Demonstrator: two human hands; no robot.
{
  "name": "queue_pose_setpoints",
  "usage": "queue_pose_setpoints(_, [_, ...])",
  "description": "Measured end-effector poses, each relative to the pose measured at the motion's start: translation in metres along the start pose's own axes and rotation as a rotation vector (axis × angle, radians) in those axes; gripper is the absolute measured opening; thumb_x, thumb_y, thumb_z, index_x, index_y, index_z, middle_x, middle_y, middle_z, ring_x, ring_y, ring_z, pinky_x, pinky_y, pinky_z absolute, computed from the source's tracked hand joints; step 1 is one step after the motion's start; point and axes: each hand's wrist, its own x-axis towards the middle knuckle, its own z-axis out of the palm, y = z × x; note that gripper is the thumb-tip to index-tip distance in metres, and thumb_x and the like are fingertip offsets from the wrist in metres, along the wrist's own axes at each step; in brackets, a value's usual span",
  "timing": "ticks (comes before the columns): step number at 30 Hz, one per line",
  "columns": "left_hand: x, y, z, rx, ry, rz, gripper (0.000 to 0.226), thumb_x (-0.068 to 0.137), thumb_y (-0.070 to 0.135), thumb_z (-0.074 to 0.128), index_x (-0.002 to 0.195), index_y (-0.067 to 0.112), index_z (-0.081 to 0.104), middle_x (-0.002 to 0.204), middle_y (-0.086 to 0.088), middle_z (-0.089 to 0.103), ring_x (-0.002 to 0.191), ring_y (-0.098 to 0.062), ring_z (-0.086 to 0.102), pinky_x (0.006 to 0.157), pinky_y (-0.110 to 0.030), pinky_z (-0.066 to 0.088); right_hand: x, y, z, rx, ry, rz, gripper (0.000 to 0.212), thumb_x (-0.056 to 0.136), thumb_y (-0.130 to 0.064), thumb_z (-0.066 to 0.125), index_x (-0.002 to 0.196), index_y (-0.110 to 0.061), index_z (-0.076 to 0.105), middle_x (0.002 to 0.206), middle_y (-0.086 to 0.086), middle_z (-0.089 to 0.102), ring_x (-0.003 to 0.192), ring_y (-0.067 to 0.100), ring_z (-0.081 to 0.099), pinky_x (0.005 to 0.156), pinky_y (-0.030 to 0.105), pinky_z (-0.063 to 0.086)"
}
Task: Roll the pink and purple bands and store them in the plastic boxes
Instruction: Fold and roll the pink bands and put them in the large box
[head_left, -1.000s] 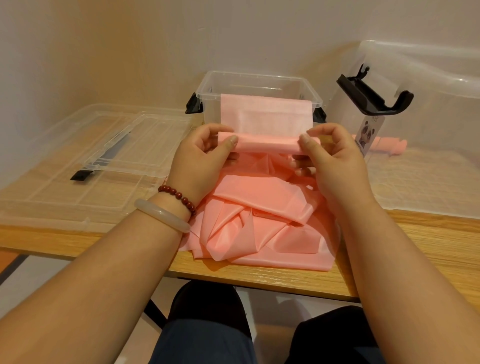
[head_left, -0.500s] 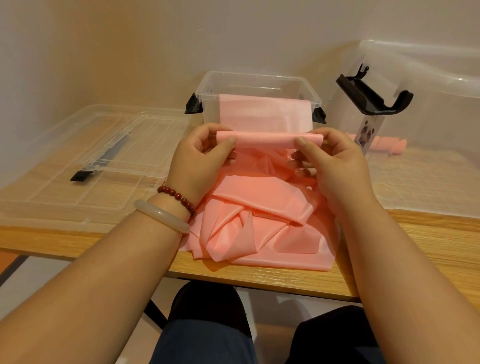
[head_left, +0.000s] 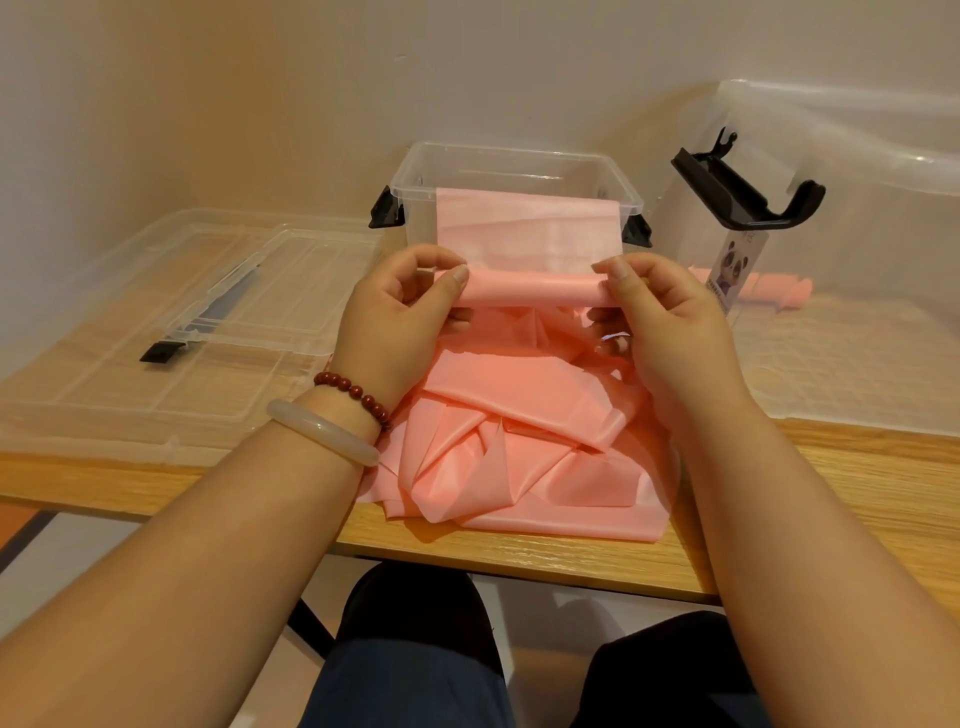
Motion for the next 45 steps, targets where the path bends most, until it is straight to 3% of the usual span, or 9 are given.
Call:
queue_pose_setpoints(4, [0.0002,0.0003,-0.0001,-0.014,-0.008,-0.028,0.006,0.092,0.011,0.062,0.096,0.015,0.064,0.085,-0.005,0.065,0.067,-0.007,0.066,0.064,-0.019,0.054,-0.0006,0.0017,-0.0014,-0.025,-0.059,-0.010,0.028,0.088,-0.011,0.071,0.113,-0.019,0.062,0.098,0.007,0.066,0.070,0.010,0.065,0.057,0.034,0.059])
queue_pose_setpoints(7, [-0.0002,-0.0003,-0.0012,-0.009,-0.027,-0.025,0.015,0.091,0.006,0.063,0.105,0.012,0.062,0.093,-0.010,0.066,0.075,-0.012,0.067,0.074,-0.026,0.057,0.0012,0.0033,-0.0023,-0.064,-0.023,-0.034,0.015,0.090,-0.015,0.069,0.104,-0.018,0.065,0.085,0.000,0.069,0.070,0.010,0.066,0.060,0.035,0.059])
queue_pose_setpoints(13, [-0.0005,0.0000,0.0011,-0.012,-0.014,-0.037,0.011,0.092,0.009,0.063,0.102,0.009,0.062,0.086,-0.008,0.067,0.069,-0.006,0.066,0.065,-0.016,0.052,0.0023,0.0041,-0.0010,-0.053,0.031,-0.031,0.006,0.091,-0.019,0.069,0.096,-0.016,0.067,0.092,0.004,0.072,0.080,0.013,0.073,0.060,0.028,0.058])
queue_pose_setpoints(16, [0.0007,-0.0022,0.0003,0.011,-0.013,-0.024,0.005,0.091,0.013,0.065,0.095,0.015,0.065,0.087,-0.003,0.069,0.076,-0.009,0.069,0.071,-0.020,0.055,0.0037,0.0053,-0.0018,-0.069,0.044,-0.038,0.007,0.091,-0.019,0.069,0.097,-0.018,0.065,0.088,0.002,0.072,0.078,0.015,0.072,0.065,0.036,0.061])
queue_pose_setpoints(23, [0.0015,-0.0012,0.0002,0.003,-0.003,-0.021,0.010,0.090,0.010,0.065,0.097,0.016,0.063,0.087,-0.006,0.065,0.072,-0.012,0.068,0.068,-0.020,0.055,0.0025,0.0042,0.0005,-0.076,0.015,-0.085,0.010,0.097,-0.017,0.060,0.104,-0.020,0.065,0.070,0.001,0.062,0.053,0.006,0.056,0.050,0.021,0.050])
queue_pose_setpoints(32, [-0.0004,-0.0003,-0.0014,-0.023,-0.058,-0.037,0.020,0.085,0.005,0.070,0.104,0.010,0.065,0.094,-0.001,0.067,0.079,-0.005,0.066,0.078,-0.025,0.057,0.0029,0.0060,-0.0025,-0.110,-0.017,-0.082,0.005,0.092,-0.019,0.068,0.094,-0.021,0.063,0.071,-0.003,0.063,0.059,0.009,0.059,0.055,0.032,0.054])
queue_pose_setpoints(37, [-0.0006,0.0000,-0.0022,-0.010,-0.083,-0.029,0.020,0.085,0.002,0.069,0.103,0.009,0.065,0.093,0.000,0.068,0.078,-0.005,0.067,0.077,-0.024,0.056,0.0023,0.0052,0.0000,-0.064,0.006,-0.047,0.006,0.092,-0.022,0.067,0.088,-0.021,0.064,0.089,0.005,0.071,0.081,0.020,0.073,0.071,0.049,0.061])
queue_pose_setpoints(42, [-0.0009,0.0007,-0.0019,-0.006,-0.082,-0.012,0.014,0.089,0.002,0.063,0.102,0.007,0.064,0.086,-0.003,0.067,0.071,-0.006,0.066,0.072,-0.024,0.057,0.0016,0.0027,0.0012,-0.030,0.003,-0.052,0.008,0.096,-0.021,0.062,0.102,-0.018,0.059,0.064,-0.001,0.063,0.055,0.013,0.060,0.054,0.039,0.059])
queue_pose_setpoints(45, [-0.0003,-0.0003,-0.0007,0.005,-0.045,-0.005,0.014,0.091,0.004,0.062,0.104,0.008,0.064,0.090,-0.008,0.066,0.068,-0.006,0.066,0.068,-0.021,0.056,0.0006,0.0030,0.0003,-0.024,-0.040,-0.061,0.012,0.096,-0.021,0.061,0.107,-0.022,0.058,0.071,0.004,0.060,0.055,0.012,0.057,0.049,0.030,0.054])
